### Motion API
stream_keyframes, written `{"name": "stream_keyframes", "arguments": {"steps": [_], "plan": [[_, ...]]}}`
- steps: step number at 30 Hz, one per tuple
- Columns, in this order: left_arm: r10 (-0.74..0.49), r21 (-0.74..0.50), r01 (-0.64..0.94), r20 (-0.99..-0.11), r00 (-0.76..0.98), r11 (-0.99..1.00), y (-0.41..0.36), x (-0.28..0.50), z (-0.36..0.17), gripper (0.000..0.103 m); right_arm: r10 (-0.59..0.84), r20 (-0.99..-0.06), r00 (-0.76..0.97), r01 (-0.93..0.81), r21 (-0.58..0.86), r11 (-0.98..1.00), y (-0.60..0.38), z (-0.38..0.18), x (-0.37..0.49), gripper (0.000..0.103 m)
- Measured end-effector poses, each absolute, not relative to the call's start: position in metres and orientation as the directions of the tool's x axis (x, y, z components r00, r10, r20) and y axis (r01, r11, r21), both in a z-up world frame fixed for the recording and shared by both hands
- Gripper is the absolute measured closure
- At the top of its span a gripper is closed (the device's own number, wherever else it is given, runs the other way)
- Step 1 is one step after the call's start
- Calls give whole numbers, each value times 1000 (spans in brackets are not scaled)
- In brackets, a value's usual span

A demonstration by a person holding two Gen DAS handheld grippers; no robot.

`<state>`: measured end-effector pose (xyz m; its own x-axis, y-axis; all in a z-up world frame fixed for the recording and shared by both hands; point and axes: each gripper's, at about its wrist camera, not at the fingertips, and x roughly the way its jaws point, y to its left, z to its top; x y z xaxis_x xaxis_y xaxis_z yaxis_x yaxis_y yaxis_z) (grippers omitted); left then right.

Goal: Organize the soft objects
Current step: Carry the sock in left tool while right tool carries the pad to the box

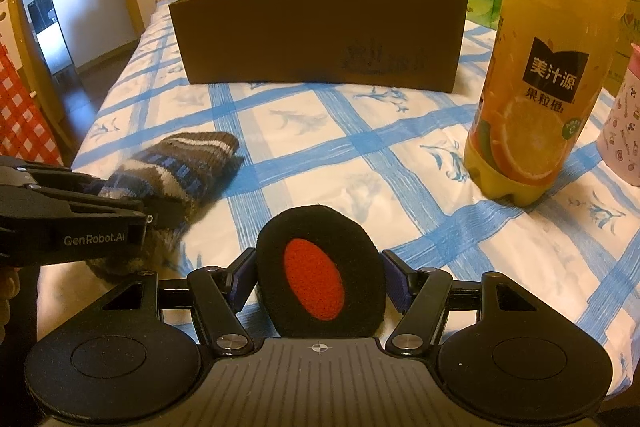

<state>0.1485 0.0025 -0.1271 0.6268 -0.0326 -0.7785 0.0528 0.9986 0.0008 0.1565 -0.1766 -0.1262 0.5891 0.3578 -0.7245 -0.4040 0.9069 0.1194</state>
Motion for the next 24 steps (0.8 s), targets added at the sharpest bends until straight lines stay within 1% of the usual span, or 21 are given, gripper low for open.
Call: {"name": "stream_keyframes", "arguments": {"steps": [4, 14, 24], "plan": [[-33, 0, 52, -775, 631, 999, 5, 147, -125, 74, 363, -719, 593, -404, 125, 906, -177, -122, 158, 38], [-34, -11, 38, -744, 667, 999, 14, 145, -105, 74, 383, -687, 617, -407, 137, 903, -176, -102, 165, 38], [-25, -16, 19, -661, 750, 1000, 30, 147, -60, 74, 422, -633, 649, -426, 157, 891, -168, -70, 188, 38]]}}
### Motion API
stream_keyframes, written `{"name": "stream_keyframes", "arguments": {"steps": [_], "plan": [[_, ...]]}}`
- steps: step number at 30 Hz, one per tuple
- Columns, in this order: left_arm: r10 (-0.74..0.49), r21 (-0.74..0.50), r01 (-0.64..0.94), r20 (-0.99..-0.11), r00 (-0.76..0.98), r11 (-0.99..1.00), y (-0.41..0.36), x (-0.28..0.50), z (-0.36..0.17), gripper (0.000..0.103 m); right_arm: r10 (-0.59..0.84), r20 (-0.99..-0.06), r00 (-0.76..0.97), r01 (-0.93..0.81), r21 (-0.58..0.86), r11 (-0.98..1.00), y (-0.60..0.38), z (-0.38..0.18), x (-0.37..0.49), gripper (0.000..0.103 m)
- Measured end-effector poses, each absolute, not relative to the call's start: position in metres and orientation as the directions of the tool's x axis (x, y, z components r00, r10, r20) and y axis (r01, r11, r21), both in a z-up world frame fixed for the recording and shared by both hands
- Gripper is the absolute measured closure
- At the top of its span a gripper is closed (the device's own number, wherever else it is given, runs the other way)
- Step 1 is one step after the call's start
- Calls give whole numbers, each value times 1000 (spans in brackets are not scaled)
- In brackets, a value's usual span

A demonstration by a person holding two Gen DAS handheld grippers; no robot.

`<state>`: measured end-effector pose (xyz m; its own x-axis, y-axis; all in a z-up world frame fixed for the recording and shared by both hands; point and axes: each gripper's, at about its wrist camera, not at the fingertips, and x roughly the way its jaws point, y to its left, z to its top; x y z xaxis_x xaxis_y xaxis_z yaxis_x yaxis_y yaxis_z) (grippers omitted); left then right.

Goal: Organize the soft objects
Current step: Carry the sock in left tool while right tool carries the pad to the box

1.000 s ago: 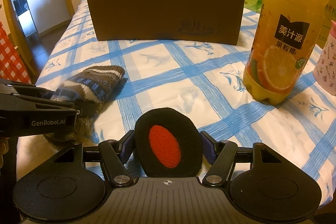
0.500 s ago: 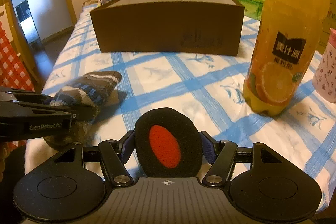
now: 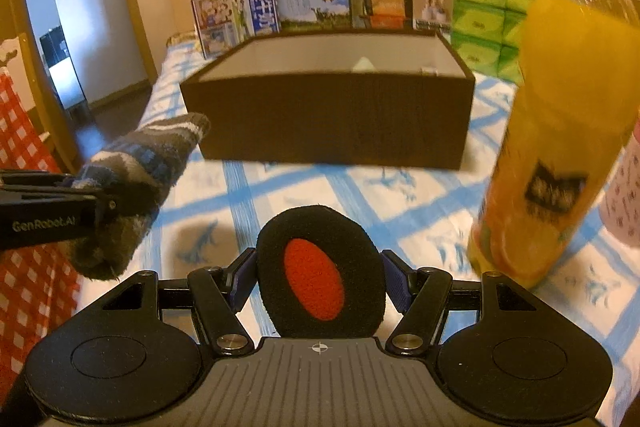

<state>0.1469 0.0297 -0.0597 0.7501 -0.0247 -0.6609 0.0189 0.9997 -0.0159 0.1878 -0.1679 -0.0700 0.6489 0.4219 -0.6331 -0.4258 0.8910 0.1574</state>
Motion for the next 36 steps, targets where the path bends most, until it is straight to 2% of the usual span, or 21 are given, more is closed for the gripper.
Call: {"name": "stream_keyframes", "arguments": {"steps": [7, 17, 27, 36], "plan": [[-12, 13, 24, -591, 806, 1000, 41, 169, -25, 74, 452, -570, 686, -443, 165, 881, -155, -39, 220, 38], [-22, 39, 49, -516, 857, 998, 55, 239, 14, 74, 479, -473, 739, -436, 206, 876, -135, 9, 294, 38], [-37, 36, 67, -533, 845, 997, 70, 317, 23, 74, 473, -481, 739, -386, 273, 881, -116, 11, 371, 38], [-48, 20, 73, -578, 814, 997, 83, 380, 2, 74, 441, -529, 725, -325, 303, 896, -102, -11, 424, 38]]}}
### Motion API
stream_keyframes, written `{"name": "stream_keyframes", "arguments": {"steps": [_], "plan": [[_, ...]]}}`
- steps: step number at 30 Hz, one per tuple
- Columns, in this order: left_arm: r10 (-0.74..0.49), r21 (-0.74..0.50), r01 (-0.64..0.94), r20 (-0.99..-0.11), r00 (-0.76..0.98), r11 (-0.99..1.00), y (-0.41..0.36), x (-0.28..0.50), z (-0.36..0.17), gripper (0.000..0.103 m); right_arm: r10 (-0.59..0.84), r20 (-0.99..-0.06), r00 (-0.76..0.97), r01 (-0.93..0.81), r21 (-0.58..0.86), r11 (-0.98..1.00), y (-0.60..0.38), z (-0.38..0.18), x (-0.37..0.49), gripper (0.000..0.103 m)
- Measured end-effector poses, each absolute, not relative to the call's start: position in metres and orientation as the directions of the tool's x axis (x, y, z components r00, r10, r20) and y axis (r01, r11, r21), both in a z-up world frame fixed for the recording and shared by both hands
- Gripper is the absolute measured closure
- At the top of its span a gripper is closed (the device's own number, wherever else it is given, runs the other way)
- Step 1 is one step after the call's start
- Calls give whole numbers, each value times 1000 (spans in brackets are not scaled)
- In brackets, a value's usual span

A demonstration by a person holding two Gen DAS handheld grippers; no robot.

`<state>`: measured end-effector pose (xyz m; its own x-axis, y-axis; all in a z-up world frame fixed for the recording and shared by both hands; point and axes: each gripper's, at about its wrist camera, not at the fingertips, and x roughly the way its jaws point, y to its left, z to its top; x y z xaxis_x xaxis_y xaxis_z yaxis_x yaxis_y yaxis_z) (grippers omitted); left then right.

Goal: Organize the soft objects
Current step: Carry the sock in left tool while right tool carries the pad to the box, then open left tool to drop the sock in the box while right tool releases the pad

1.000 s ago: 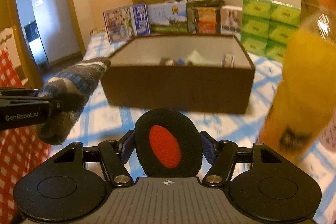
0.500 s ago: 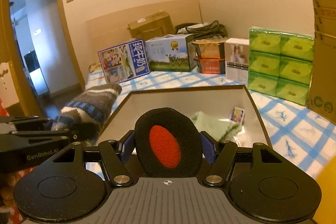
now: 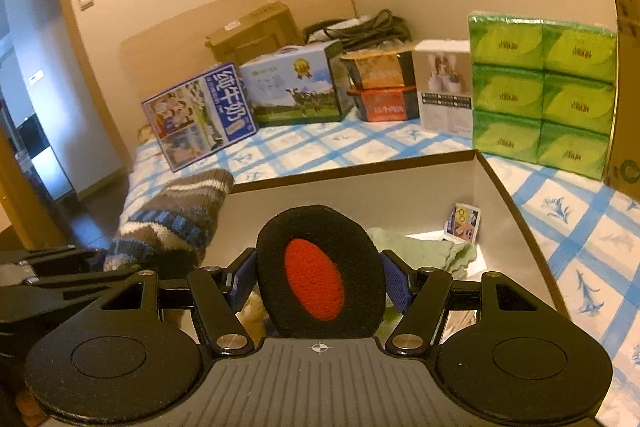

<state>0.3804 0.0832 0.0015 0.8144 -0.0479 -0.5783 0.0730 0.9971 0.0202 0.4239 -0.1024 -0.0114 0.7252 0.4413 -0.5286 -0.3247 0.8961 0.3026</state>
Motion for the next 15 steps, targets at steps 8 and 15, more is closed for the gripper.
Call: {"name": "stream_keyframes", "arguments": {"steps": [8, 15], "plan": [[-36, 38, 75, -615, 787, 996, 86, 418, -26, 61, 421, -562, 712, -278, 325, 904, -105, -34, 446, 38], [-53, 24, 86, -618, 784, 996, 87, 431, -36, 49, 417, -565, 712, -263, 336, 904, -108, -36, 450, 38]]}}
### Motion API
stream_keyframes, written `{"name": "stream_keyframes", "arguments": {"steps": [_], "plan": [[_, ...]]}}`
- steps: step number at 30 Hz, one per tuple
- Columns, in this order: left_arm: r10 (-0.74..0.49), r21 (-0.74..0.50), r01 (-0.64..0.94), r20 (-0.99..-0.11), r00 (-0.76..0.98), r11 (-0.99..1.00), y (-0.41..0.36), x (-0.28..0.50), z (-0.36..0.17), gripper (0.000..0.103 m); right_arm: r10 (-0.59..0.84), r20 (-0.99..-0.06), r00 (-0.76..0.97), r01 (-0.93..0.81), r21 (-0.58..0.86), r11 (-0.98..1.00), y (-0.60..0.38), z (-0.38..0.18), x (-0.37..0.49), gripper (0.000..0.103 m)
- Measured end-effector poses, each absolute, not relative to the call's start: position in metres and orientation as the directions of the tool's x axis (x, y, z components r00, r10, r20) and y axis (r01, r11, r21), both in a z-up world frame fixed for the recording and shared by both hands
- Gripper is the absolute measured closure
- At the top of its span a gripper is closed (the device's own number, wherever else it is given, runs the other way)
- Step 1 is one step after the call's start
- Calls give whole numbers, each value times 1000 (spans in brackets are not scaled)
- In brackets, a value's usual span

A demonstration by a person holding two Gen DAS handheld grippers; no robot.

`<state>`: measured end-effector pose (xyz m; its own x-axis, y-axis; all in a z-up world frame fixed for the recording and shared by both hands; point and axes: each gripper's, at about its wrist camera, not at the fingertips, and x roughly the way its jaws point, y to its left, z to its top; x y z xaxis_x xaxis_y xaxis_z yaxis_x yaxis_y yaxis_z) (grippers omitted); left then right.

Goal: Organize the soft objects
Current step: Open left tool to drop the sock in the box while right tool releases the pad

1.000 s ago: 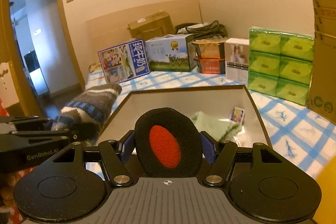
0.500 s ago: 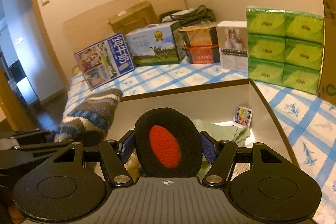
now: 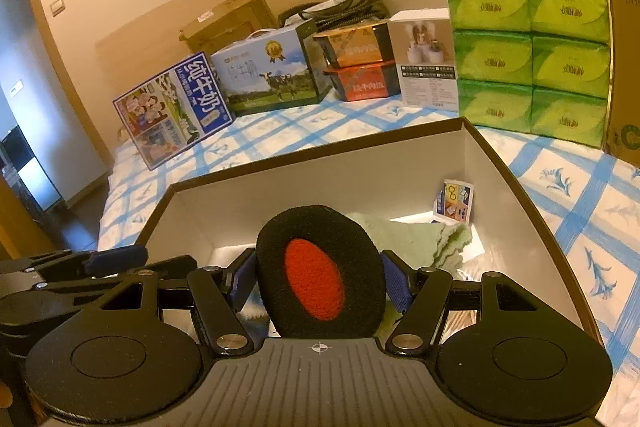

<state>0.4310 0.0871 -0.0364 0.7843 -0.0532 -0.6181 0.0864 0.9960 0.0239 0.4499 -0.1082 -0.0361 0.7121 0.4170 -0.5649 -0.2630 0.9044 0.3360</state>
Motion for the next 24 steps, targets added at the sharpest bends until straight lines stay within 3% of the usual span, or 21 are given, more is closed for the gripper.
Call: {"name": "stream_keyframes", "arguments": {"steps": [9, 15, 24], "plan": [[-40, 15, 64, -619, 785, 998, 97, 428, -38, 41, 455, -539, 709, -283, 374, 883, -101, -34, 455, 36], [-40, 3, 53, -618, 785, 999, 102, 427, -37, 39, 456, -506, 732, -284, 382, 879, -99, -32, 457, 24], [-49, -12, 52, -614, 788, 999, 106, 419, -38, 36, 351, -589, 728, -192, 316, 929, -110, -37, 450, 23]]}}
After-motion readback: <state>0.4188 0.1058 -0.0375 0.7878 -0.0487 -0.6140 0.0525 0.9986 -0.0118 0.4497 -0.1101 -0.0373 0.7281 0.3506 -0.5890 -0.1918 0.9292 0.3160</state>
